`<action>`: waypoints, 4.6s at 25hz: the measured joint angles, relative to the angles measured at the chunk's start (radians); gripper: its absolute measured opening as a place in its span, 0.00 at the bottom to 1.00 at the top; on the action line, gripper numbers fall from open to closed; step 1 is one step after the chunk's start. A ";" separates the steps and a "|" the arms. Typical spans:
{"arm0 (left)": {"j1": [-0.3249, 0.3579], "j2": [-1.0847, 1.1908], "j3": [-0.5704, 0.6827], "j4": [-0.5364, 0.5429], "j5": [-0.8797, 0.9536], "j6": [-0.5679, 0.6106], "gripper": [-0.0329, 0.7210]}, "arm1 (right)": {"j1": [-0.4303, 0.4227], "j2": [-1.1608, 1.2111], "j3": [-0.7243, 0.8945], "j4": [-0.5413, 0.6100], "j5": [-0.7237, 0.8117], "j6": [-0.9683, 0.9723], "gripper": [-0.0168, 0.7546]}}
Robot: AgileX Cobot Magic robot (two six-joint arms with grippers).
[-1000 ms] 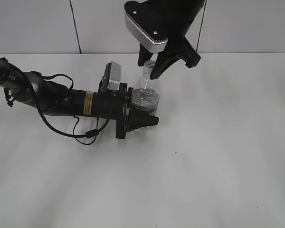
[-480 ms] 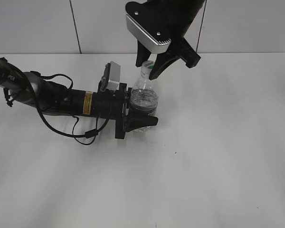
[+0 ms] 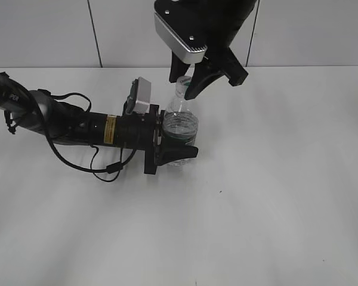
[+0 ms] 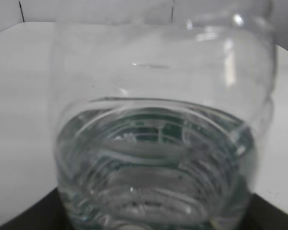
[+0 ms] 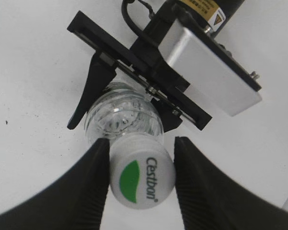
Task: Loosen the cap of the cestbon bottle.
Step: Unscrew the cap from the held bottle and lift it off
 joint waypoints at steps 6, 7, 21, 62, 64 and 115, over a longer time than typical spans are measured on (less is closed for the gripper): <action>0.000 0.000 0.000 -0.004 0.001 -0.013 0.58 | 0.001 0.000 0.000 0.047 -0.012 0.042 0.56; 0.000 0.000 0.000 -0.004 0.001 -0.015 0.58 | 0.001 0.000 0.000 0.053 -0.013 0.052 0.59; 0.000 0.000 0.000 -0.006 0.001 -0.022 0.58 | 0.001 -0.008 0.000 0.070 -0.013 0.594 0.65; 0.000 0.003 0.001 -0.033 0.006 -0.033 0.58 | 0.007 -0.020 -0.021 -0.101 -0.013 2.107 0.65; 0.000 0.003 0.001 -0.033 0.006 -0.035 0.58 | 0.007 -0.020 -0.021 -0.101 -0.013 2.108 0.65; 0.000 0.003 0.001 -0.012 0.003 -0.030 0.58 | 0.007 0.001 -0.023 -0.046 -0.013 1.112 0.41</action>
